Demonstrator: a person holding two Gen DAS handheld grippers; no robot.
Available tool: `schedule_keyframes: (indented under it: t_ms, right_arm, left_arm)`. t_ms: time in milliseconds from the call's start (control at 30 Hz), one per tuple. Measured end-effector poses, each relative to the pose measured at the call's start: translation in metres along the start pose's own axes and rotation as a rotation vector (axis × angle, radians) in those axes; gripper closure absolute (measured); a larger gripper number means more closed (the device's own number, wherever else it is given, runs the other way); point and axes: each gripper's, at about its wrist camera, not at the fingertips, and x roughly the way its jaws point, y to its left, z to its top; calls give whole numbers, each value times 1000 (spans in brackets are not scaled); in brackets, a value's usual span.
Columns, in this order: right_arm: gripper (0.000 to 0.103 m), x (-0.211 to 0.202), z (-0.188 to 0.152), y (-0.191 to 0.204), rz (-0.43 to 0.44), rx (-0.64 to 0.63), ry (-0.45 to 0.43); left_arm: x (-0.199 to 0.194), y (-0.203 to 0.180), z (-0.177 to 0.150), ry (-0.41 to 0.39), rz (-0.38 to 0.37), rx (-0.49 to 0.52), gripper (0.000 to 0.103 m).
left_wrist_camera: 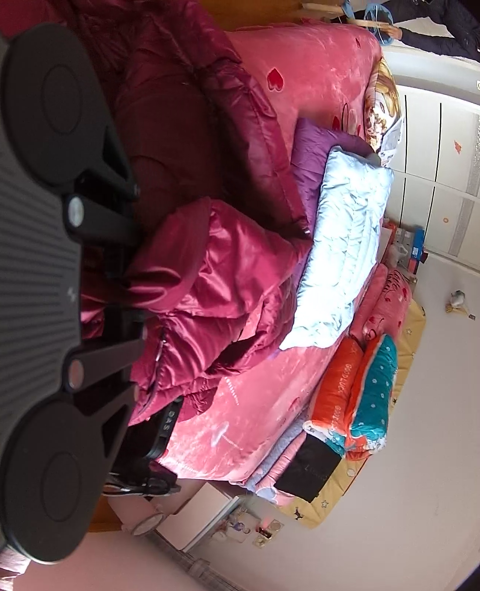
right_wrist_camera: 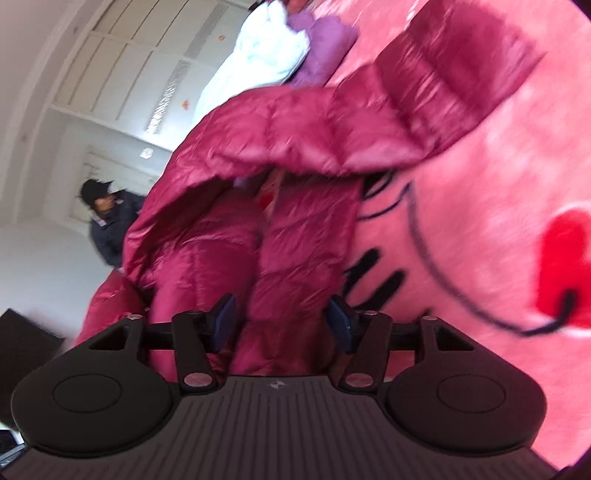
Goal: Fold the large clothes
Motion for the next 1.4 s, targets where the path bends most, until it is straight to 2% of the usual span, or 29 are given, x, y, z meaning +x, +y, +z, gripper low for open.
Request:
schedule_keyframes:
  t_ms: [100, 167, 200, 233, 333, 433, 600, 800, 933, 1000, 1100, 1167, 1233, 1333, 1400]
  right_arm:
    - [36, 21, -3, 2, 16, -21, 22]
    - [52, 32, -2, 2, 3, -21, 22]
    - [70, 36, -2, 1, -8, -18, 22]
    - [79, 36, -4, 1, -24, -13, 15]
    - [88, 32, -5, 5, -67, -8, -32]
    - [92, 11, -3, 23, -121, -77, -137]
    - [93, -28, 24, 61, -222, -223, -390]
    - [93, -57, 104, 79, -296, -191, -606]
    - [93, -77, 154, 97, -353, -234, -754]
    - [93, -100, 175, 101, -367, -246, -835]
    - [93, -133, 196, 104, -389, -255, -947]
    - [93, -164, 202, 96, -433, -264, -1004]
    - [93, -186, 204, 79, -482, -247, -1028]
    - [93, -205, 197, 44, -578, -198, -1007]
    - [92, -211, 190, 18, -642, -158, -968]
  left_arm:
    - [6, -2, 3, 11, 4, 27, 91]
    - [12, -1, 3, 25, 10, 37, 88]
    - [16, 0, 4, 32, 12, 44, 86]
    - [19, -1, 4, 39, 12, 49, 86]
    - [30, -2, 2, 56, 6, 61, 87]
    - [38, -7, 2, 46, -18, 67, 94]
    - [54, -16, 23, -10, -36, 67, 96]
    - [87, -36, 86, -141, -55, 67, 97]
    - [94, -60, 127, -261, -84, 68, 97]
    - [91, -69, 138, -321, -96, 59, 97]
    - [81, -75, 136, -392, -114, 31, 97]
    - [79, -74, 124, -374, -126, -6, 97]
    - [83, -71, 105, -299, -147, -42, 96]
    - [88, -70, 63, -129, -193, -97, 97]
    - [89, -76, 30, -3, -225, -96, 96]
